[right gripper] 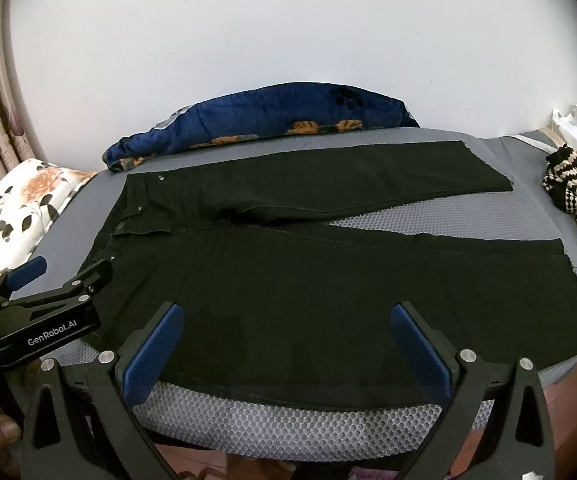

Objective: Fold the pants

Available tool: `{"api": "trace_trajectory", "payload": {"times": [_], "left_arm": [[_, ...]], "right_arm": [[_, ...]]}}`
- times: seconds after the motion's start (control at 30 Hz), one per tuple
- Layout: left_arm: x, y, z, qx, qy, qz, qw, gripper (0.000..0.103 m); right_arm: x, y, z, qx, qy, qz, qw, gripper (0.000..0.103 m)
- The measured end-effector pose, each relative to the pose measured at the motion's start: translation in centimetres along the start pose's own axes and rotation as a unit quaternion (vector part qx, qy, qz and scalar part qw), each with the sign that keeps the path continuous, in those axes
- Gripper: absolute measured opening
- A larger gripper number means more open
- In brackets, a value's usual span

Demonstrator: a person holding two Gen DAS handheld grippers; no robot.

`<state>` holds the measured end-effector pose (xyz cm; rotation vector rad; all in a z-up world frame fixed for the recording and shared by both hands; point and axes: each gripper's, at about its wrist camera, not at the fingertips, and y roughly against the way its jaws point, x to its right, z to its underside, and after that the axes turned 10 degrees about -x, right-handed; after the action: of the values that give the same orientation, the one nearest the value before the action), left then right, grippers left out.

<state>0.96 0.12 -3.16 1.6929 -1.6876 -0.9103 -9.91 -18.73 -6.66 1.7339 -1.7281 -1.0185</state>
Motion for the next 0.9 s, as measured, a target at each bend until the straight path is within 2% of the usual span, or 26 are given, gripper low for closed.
{"api": "trace_trajectory", "payload": {"times": [0.2, 0.43, 0.73, 0.9], "left_arm": [[0.1, -0.3, -0.4, -0.004, -0.011, -0.002, 0.9999, 0.103], [-0.8, -0.4, -2.2, -0.004, -0.009, -0.002, 1.0, 0.103], [-3.1, -2.4, -6.7, 0.007, -0.05, -0.011, 0.9987, 0.103], [-5.7, -5.0, -9.7, -0.001, -0.048, -0.009, 0.9988, 0.103]], "right_arm": [[0.4, -0.1, -0.3, -0.007, -0.006, -0.002, 1.0, 0.103], [-0.4, 0.2, -2.3, -0.005, 0.013, 0.002, 1.0, 0.103], [-1.9, -1.4, -5.8, -0.012, 0.03, 0.002, 0.999, 0.103], [-3.0, -2.9, -7.6, -0.019, 0.042, 0.004, 0.999, 0.103]]}}
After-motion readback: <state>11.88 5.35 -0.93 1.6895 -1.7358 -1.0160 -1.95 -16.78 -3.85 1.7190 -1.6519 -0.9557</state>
